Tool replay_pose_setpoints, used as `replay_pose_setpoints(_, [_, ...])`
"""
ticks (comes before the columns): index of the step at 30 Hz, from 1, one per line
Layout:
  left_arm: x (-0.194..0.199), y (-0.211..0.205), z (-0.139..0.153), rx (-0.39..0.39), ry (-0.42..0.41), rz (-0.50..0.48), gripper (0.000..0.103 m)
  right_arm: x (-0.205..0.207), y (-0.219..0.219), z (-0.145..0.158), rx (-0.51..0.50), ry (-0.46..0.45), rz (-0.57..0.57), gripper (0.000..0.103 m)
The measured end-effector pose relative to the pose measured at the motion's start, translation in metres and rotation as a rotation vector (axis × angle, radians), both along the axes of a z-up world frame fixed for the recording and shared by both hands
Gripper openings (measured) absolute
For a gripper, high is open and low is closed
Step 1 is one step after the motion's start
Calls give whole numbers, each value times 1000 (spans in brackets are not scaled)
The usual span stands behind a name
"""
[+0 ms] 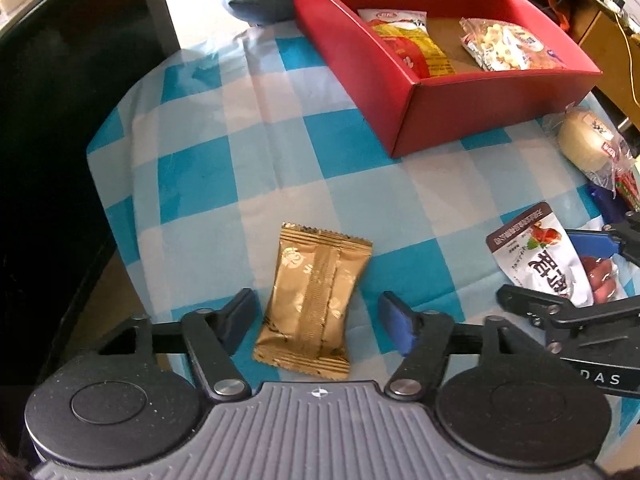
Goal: Organize snacks
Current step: 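Grasp the gold wafer packet with the left tool while the right tool grasps the white fruit pouch, then lift and carry the gold packet and white pouch over the red box with both tools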
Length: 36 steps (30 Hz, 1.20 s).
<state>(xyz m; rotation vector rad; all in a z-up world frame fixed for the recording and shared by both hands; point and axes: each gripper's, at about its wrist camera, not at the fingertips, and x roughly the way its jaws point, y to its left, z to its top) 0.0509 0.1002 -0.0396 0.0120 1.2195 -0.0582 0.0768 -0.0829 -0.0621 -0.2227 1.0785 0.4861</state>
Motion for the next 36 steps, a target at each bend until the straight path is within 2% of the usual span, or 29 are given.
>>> replay_pose_setpoints(1, [-1,0,1,2,-3,7,66,-1,-2,0,6,-7,5,67])
replay_pose_setpoints(2, [-1,-1,2,5,-7,14,62,-3,-4,0,-3,-23,7,57])
replay_pose_setpoints(3, [-2,-2,3,8,-14,19,54,-6,-4,0,-24,-45,16,52])
replay_pose_setpoints(4, [-2,-5,5,18,-25,24,48,-8,-6,0,-19,-54,29,52])
replay_pose_setpoints(5, [-1,-8,6,23,-27,21,47,-9,-9,1,-4,-52,28,51])
replay_pose_setpoints(10, [2,-29,11,59,-37,6,47,-4,-29,8,72,-39,-15,47])
replay_pose_setpoints(15, [8,-52,15,77,-53,-33,47,1,-49,15,103,-49,-66,47])
replay_pose_setpoints(25, [18,-66,22,34,-66,-47,47,7,-56,16,139,-50,-99,46])
replay_pose_setpoints(30, [21,-71,25,7,-68,-64,47,6,-58,30,152,-98,-104,46])
replay_pose_setpoints(36, [28,-81,42,-30,-114,-85,47,14,-71,45,184,-122,-157,46])
